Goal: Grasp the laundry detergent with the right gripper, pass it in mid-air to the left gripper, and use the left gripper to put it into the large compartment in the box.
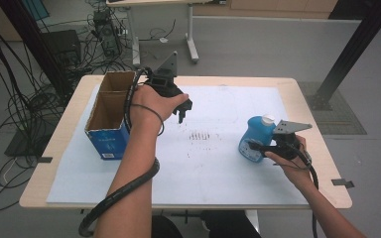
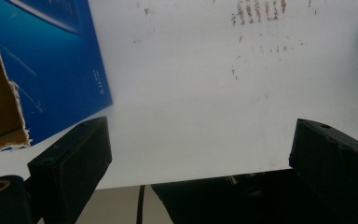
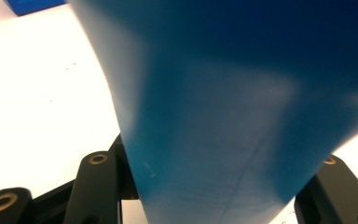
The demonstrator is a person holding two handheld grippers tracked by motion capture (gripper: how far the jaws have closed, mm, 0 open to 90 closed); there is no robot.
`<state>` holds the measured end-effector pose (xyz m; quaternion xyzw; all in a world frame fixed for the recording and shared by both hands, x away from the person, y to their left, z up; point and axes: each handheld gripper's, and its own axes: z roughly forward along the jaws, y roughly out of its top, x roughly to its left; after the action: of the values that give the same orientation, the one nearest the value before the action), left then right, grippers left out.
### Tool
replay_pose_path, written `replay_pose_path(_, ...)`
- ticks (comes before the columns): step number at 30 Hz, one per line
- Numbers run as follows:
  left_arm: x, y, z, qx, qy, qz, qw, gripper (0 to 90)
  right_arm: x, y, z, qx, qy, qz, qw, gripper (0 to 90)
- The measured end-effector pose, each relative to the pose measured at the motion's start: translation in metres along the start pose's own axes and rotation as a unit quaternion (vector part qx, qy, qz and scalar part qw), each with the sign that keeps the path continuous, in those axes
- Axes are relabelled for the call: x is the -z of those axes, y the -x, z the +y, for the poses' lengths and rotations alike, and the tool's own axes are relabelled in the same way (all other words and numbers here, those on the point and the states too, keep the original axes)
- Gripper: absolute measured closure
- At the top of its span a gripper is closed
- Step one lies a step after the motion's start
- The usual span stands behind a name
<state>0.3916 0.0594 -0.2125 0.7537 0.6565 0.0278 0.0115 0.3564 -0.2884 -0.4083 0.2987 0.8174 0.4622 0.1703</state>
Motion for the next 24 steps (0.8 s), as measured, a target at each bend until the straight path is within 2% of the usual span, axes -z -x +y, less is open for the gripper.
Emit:
replay_pose_path(16,0.003,0.000,0.001,-0.002,0.003,-0.001,1.0000,6.1,0.000,0.001,0.001,-0.002,-0.001,0.004,1.0000,45.5)
replay_pose_path(24,0.013,0.005,0.004,-0.016,0.008,-0.005,0.9998,5.8,0.001,0.003,0.003,-0.005,-0.007,0.004,1.0000,45.5)
